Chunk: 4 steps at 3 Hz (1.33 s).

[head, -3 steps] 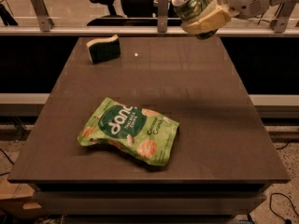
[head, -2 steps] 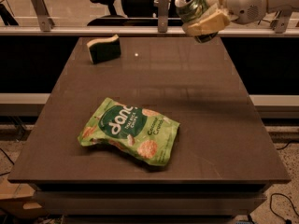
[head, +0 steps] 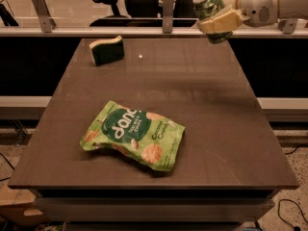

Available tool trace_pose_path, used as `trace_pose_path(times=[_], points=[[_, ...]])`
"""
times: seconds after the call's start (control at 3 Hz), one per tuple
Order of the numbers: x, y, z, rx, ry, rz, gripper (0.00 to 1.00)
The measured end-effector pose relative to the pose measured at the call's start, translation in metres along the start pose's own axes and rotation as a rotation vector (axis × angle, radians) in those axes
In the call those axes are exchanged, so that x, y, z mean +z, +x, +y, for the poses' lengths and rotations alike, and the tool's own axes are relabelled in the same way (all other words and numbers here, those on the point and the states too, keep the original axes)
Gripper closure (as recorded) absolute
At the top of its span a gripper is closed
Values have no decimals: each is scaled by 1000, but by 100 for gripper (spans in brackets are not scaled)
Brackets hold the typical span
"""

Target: Place green can upright

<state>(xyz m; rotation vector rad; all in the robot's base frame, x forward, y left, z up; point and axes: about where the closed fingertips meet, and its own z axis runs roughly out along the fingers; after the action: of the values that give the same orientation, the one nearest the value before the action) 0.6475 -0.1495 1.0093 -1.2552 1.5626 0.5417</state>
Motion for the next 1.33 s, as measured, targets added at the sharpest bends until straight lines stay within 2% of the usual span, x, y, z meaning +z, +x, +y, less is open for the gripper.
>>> trace_pose_path(times=[0.33,0.67,1.0,1.33], points=[[0,0,0,0,0,0,100],[0,-2,-4,-65,28,-42,100],[-8,-9,-9,-218,128,-79,100],[-5,-16,-13,-301,153,-93,100]])
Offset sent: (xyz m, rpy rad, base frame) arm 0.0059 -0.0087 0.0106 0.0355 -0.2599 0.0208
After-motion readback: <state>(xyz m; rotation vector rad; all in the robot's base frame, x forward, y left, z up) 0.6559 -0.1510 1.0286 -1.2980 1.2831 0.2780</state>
